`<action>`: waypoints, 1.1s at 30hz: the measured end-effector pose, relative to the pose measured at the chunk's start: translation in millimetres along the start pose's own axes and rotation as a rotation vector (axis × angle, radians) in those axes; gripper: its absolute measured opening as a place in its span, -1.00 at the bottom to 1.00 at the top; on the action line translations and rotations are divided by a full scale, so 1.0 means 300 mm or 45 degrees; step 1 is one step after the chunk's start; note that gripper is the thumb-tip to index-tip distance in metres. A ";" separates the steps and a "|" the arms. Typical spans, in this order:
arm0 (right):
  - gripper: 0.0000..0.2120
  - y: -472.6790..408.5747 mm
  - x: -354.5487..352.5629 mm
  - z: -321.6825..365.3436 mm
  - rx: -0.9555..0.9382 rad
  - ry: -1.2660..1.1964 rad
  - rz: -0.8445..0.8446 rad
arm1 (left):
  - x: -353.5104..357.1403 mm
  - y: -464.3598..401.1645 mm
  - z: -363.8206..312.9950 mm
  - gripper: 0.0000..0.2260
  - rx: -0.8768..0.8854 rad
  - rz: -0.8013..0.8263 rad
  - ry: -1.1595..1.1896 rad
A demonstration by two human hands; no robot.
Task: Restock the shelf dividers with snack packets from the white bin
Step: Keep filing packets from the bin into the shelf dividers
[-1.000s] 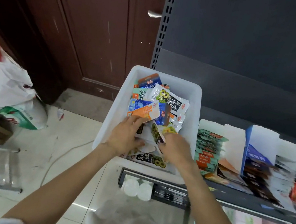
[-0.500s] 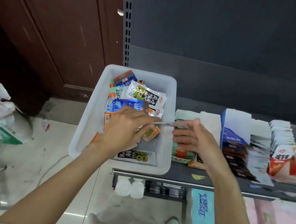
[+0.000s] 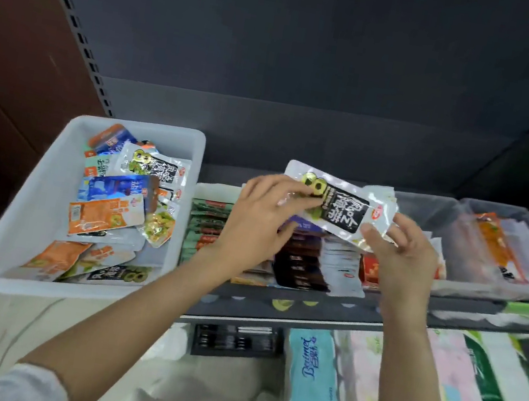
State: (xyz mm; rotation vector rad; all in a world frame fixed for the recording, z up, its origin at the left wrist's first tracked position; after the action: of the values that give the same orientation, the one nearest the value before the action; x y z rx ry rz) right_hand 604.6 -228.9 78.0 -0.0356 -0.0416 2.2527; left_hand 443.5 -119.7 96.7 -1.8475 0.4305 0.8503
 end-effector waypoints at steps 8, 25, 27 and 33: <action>-0.89 -0.252 -0.276 -0.100 -0.195 0.227 -0.136 | 0.389 -0.038 0.011 -0.57 -0.461 0.474 0.022; -0.70 -0.303 0.209 -0.204 -0.944 1.780 0.840 | 0.451 -0.052 -0.027 -0.90 -0.430 0.466 -0.170; -0.68 -0.291 0.202 -0.220 -0.929 1.813 0.865 | 0.443 -0.046 -0.022 -0.89 -0.456 0.457 -0.148; -0.54 -0.255 0.150 -0.193 -0.862 1.541 0.788 | 0.328 -0.017 -0.069 -0.81 -0.241 0.334 0.103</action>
State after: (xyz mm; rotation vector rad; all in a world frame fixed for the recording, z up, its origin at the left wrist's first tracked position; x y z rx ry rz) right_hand 637.8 -144.7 22.8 -1.9400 -0.1489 2.3038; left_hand 521.7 -127.8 34.0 -2.0339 0.6741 1.0235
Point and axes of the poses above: each hand's wrist, its own y-axis away from the middle knuckle, its own x-axis out of the palm, z = x × y, the point moved 9 cm from there along -y, towards the middle knuckle, and after that the axes turned 3 degrees about -y, right-handed, at the moved point
